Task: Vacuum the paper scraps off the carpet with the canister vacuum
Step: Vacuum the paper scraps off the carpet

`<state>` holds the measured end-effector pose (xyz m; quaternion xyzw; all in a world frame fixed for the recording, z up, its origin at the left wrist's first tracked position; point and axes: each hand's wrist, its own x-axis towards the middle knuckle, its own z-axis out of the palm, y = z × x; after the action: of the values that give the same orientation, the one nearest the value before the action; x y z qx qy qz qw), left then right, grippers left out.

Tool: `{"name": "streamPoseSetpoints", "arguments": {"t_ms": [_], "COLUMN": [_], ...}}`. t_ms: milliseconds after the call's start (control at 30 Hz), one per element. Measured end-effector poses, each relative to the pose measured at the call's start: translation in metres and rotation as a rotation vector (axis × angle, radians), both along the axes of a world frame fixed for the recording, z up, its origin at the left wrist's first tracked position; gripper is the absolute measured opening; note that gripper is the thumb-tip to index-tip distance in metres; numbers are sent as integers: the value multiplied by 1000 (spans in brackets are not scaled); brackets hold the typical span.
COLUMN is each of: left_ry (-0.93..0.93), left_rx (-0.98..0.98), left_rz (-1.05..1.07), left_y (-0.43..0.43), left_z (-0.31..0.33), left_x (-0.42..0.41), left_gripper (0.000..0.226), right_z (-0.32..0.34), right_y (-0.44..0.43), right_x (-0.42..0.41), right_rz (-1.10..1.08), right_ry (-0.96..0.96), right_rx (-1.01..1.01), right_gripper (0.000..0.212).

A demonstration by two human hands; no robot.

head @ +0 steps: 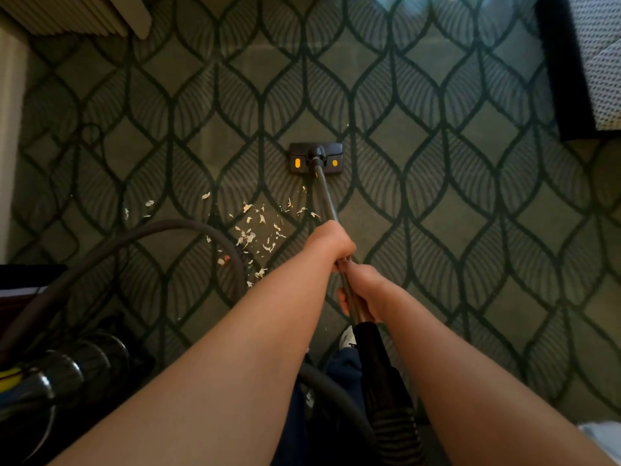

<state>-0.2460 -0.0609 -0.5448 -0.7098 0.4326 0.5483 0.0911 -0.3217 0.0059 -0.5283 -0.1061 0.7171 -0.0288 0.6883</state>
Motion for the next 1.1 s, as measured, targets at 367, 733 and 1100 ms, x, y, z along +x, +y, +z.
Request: {"name": "streamPoseSetpoints", "arguments": {"t_ms": [367, 733, 1100], "left_ry": [-40, -99, -149], "left_rx": [-8, -52, -53], "left_rz": [23, 27, -87], "left_y": [48, 96, 148], "left_z": [18, 27, 37], "left_x": [-18, -25, 2], "left_gripper": [25, 23, 20], "right_z": [11, 27, 40], "right_y": [41, 80, 136], "right_x": [-26, -34, -5], "right_rz": [-11, -38, -146], "right_ry": [-98, -111, -161], "right_rx": [39, 113, 183], "right_gripper": [36, 32, 32]}}
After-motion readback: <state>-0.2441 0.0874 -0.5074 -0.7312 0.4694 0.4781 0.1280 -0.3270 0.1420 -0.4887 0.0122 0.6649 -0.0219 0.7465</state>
